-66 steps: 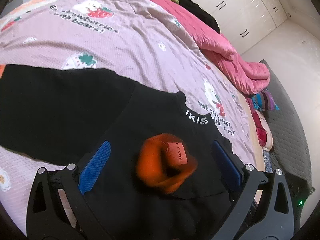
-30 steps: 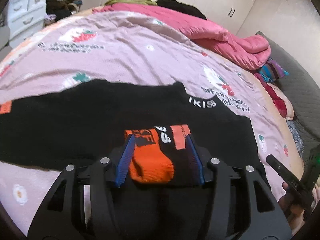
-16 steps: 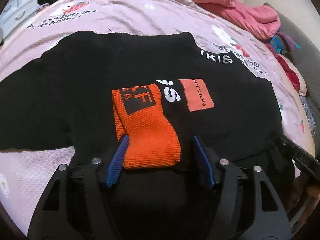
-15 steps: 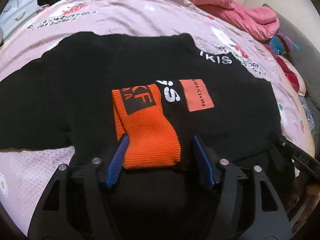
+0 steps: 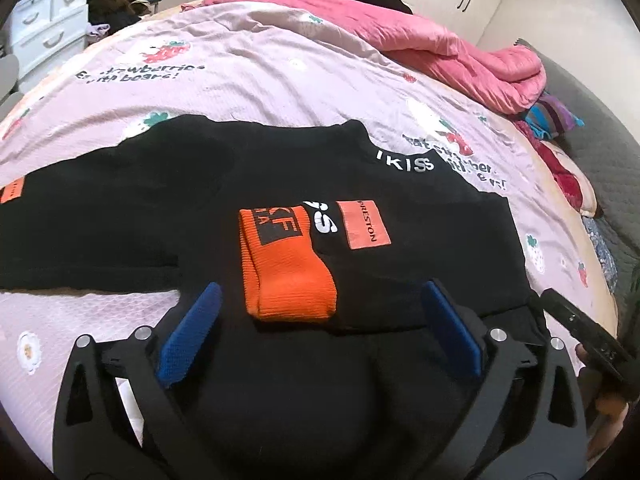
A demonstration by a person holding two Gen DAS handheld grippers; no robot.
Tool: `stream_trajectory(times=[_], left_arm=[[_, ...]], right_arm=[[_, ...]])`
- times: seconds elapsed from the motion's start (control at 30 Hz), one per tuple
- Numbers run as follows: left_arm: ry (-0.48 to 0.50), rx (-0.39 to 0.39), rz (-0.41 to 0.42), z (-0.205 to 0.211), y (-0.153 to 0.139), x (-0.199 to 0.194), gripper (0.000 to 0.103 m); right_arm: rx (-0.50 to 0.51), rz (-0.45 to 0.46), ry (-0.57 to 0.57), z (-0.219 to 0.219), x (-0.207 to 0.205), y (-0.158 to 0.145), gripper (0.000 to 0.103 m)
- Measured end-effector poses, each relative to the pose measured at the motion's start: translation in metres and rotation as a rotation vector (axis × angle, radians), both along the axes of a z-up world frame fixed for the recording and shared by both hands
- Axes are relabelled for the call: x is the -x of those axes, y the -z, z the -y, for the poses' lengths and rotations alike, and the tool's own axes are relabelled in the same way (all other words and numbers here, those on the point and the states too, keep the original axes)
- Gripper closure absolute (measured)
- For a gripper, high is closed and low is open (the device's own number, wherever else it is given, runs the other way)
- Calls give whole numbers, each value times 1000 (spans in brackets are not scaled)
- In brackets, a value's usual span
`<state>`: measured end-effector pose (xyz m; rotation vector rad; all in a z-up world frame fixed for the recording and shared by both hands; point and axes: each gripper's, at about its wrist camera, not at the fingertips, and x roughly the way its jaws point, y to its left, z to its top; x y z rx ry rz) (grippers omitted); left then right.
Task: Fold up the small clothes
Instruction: 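Lower the cuff onto the shirt center and open the right tool, then move the left tool toward the orange cuff of the other sleeve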
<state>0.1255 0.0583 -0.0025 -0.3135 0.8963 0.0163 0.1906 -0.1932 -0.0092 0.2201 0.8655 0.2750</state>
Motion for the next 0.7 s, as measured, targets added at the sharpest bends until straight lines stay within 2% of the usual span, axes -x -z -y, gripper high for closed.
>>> stream_trajectory(times=[0.2, 0.7], left_arm=[[-4, -55, 16, 1, -10, 11, 9], [-89, -81, 23, -37, -20, 38, 9]], right_arm=[[9, 38, 0, -4, 10, -11, 4], [-11, 96, -76, -43, 20, -37, 4]])
